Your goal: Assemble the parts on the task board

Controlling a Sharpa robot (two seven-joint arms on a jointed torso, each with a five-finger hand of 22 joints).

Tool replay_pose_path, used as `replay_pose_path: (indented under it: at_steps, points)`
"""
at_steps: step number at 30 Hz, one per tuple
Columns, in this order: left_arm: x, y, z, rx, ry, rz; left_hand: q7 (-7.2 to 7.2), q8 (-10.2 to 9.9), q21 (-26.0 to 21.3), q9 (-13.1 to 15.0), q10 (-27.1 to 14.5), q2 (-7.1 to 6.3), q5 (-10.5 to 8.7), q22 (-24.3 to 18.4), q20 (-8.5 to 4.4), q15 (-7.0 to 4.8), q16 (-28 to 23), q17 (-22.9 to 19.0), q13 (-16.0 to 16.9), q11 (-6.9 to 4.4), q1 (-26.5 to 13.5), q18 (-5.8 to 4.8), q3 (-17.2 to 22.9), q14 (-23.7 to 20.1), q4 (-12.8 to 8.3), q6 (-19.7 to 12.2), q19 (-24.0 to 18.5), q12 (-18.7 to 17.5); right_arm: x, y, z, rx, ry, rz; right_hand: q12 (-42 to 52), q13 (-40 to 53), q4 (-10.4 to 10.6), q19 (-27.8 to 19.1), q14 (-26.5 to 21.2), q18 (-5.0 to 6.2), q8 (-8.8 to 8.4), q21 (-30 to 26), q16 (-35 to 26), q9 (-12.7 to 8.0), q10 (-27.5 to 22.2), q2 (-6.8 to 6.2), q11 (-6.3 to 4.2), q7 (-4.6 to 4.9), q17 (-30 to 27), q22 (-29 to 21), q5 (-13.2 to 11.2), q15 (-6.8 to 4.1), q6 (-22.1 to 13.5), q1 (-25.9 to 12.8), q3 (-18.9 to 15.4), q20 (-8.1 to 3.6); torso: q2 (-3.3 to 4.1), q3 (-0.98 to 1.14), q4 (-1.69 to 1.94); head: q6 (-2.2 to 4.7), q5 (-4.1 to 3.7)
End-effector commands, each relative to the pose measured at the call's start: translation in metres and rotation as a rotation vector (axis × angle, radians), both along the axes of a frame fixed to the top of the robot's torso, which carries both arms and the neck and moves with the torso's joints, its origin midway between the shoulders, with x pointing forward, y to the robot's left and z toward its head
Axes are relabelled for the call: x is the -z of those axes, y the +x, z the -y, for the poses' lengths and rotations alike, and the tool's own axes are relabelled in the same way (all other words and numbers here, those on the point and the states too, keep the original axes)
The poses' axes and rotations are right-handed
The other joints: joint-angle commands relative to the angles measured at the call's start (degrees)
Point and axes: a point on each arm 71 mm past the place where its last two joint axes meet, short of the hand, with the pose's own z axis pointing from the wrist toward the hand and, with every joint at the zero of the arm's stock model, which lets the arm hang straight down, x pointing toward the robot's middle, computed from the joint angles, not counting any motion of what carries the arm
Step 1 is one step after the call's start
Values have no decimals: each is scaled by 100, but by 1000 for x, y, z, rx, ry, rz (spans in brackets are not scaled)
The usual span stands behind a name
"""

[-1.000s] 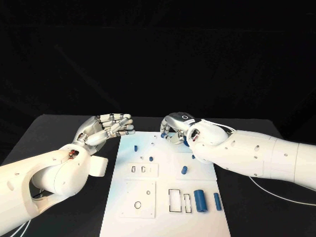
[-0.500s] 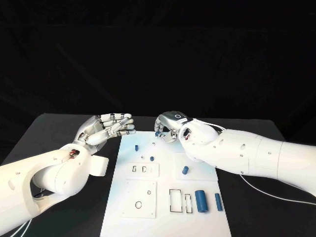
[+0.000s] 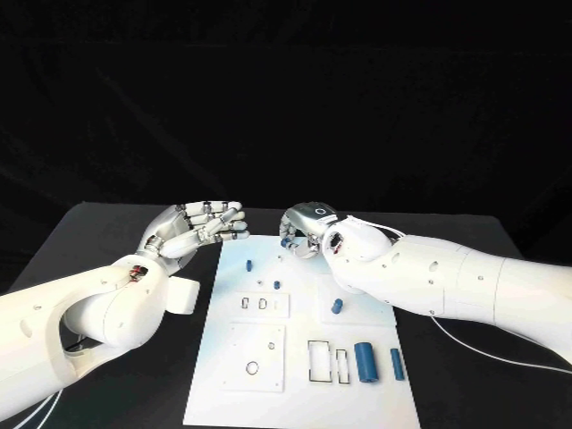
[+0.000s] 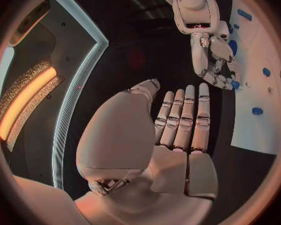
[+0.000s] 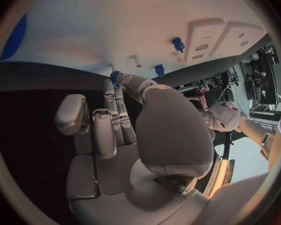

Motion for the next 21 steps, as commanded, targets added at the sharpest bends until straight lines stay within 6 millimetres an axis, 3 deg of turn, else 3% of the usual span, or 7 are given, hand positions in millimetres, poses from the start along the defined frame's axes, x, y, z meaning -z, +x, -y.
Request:
replay_pose_path:
  at_steps: [1,21]
  points:
    - [-2,0,3,21,-13,6,85,-14,-8,9,2,-48,-31,-8,9,-6,-30,5,-8,28,31,76,35,-35,-3,-32,18,-21,1,0,-2,-8,-14,0,-5,1,-1,-19,336,-63,17,26,36,12,23,12,17,-5,37,1,16,-11,10,-79,48,-17,0,3,-2,-3,0]
    - [-4,1,3,25,-14,9,85,-15,-11,11,4,-52,-32,-12,11,-5,-36,14,-8,28,37,76,48,-37,-12,-35,16,-31,9,3,-6,0,-45,-31,-42,-10,-6,-42,337,-58,9,17,50,39,-19,-18,37,14,51,-6,14,5,-61,-125,65,-4,7,3,-7,-30,8]
